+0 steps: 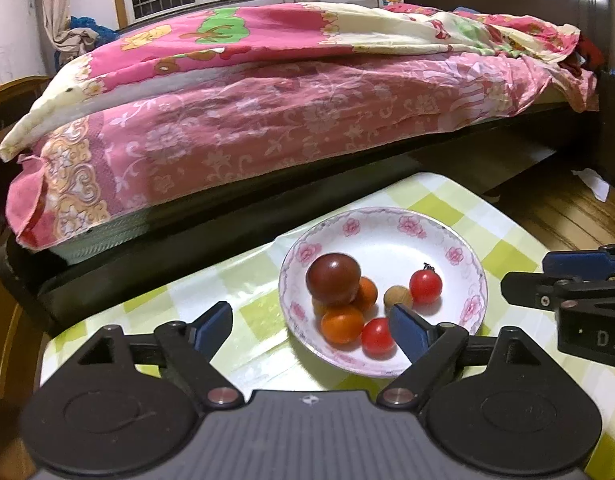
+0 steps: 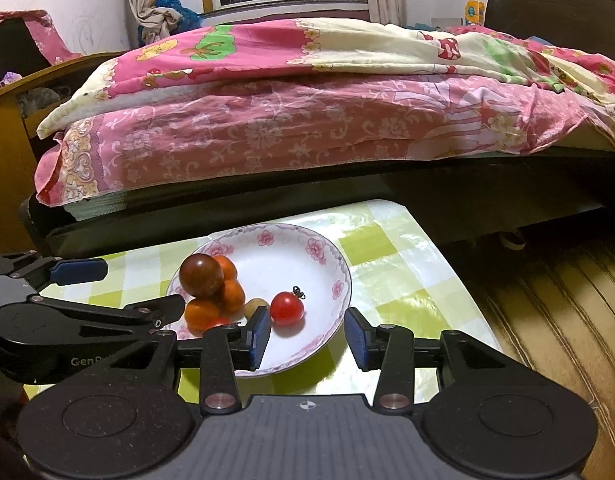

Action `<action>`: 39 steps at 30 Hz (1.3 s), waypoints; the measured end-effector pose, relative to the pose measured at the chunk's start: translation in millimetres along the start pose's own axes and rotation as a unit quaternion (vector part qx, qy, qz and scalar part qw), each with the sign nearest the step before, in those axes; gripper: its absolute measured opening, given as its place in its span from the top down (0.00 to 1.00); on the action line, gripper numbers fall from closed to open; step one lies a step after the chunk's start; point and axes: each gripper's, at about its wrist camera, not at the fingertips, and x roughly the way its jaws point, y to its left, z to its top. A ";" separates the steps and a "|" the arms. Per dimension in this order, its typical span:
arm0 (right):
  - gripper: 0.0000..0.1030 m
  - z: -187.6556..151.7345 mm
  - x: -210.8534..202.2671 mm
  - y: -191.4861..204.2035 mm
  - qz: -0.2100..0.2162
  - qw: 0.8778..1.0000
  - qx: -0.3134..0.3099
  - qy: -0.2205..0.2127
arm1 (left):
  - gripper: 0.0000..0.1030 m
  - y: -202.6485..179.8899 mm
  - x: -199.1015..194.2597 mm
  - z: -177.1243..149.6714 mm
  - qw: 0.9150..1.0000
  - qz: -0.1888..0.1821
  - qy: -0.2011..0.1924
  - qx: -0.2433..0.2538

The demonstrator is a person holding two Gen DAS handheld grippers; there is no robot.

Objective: Organize fruits

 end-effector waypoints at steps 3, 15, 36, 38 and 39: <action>0.63 -3.2 -4.0 1.8 0.002 1.000 -0.001 0.001 | 0.07 0.0 -2.7 -4.4 1.000 0.003 0.002 0.000; 0.59 -15.0 -16.5 6.7 0.004 1.000 0.002 0.007 | 0.03 -3.0 -15.8 -14.8 1.000 0.004 0.007 -0.005; 0.58 -39.8 -46.4 15.8 0.009 1.000 -0.003 0.016 | 0.00 -6.5 -45.5 -39.9 1.000 0.011 0.020 -0.019; 0.58 -42.7 -48.3 16.9 0.010 1.000 -0.004 0.019 | 0.00 -6.7 -48.6 -42.6 1.000 0.011 0.021 -0.021; 0.58 -44.2 -49.6 17.7 0.010 1.000 -0.004 0.020 | 0.00 -7.2 -50.3 -43.9 1.000 0.011 0.021 -0.021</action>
